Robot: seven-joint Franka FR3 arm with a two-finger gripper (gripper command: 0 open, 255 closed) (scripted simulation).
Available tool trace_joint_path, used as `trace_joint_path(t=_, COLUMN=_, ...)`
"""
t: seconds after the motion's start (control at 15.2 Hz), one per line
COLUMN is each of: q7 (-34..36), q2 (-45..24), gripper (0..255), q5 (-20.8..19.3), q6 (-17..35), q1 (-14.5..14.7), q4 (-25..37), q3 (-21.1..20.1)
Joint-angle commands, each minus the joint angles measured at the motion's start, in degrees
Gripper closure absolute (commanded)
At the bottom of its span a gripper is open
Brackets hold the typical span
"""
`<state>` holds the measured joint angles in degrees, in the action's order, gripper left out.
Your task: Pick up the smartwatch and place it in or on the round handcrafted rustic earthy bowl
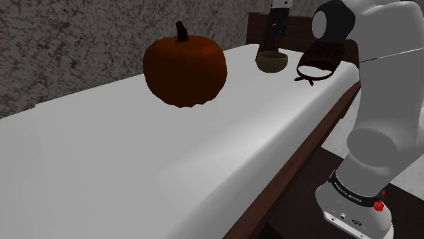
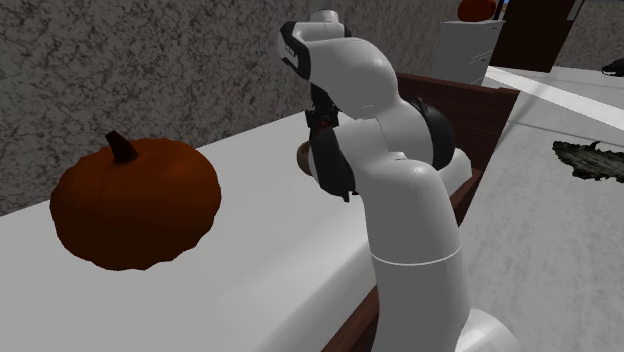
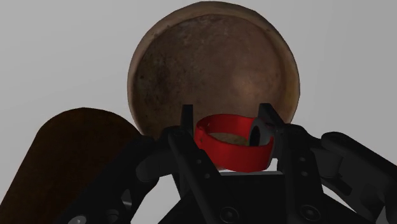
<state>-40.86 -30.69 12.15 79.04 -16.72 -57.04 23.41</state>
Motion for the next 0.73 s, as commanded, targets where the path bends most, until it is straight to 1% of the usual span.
trace_joint_path(t=0.0, q7=0.05, q2=1.06, gripper=255, q5=-0.36, q6=2.34, q1=0.83, q4=-3.38, q3=0.07)
trace_joint_path(t=0.26, q7=-0.09, q2=2.21, gripper=255, q5=-0.76, q6=5.97, q1=1.71, q4=-8.20, q3=0.14)
trace_joint_path(t=0.66, q7=-0.09, q2=2.21, gripper=255, q5=-0.76, q6=5.97, q1=1.71, q4=-8.20, q3=0.13)
